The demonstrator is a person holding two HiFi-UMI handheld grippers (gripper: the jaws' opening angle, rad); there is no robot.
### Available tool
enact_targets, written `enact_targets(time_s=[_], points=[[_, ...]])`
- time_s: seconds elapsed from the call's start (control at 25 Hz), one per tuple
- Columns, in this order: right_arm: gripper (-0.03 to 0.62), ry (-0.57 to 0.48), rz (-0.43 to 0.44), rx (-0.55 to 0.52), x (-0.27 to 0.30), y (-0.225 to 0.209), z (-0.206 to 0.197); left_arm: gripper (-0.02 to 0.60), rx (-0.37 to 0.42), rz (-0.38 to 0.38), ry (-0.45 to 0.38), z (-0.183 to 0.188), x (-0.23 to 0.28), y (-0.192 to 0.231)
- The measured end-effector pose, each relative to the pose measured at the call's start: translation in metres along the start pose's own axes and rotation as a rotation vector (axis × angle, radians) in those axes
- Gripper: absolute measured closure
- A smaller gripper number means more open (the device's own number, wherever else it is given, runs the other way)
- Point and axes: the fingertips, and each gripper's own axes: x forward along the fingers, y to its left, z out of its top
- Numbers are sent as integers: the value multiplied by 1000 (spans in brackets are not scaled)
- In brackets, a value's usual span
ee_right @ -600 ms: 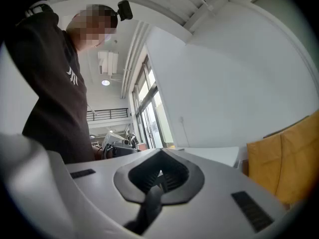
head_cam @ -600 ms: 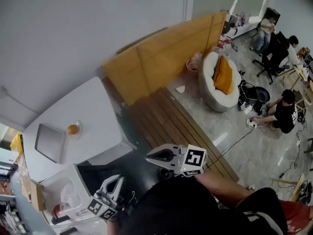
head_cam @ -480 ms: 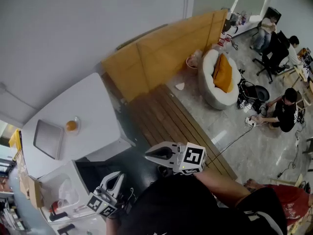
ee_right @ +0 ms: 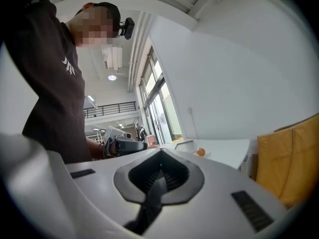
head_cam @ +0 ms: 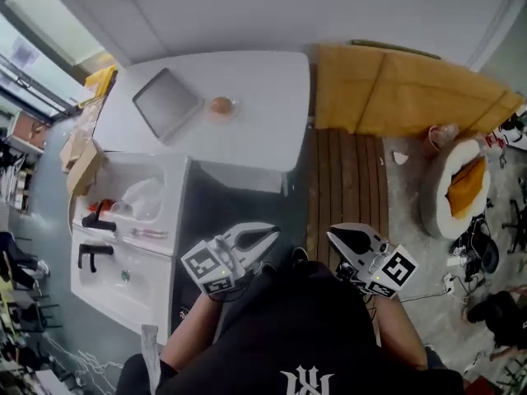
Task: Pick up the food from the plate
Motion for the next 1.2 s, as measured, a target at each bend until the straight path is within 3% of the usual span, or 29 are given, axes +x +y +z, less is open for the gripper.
enact_targets(time_s=[0.52,0.76,1.2], points=[[589,-3,223,8,60,-5,3,575,10,207,7,-4,-39,24],[589,14,278,22,81,-9,-3,575,0,288,-5,-7,-60,30],[588,75,319,38,135,-23,-12,575,-31,308,-33,-12,-76,82]])
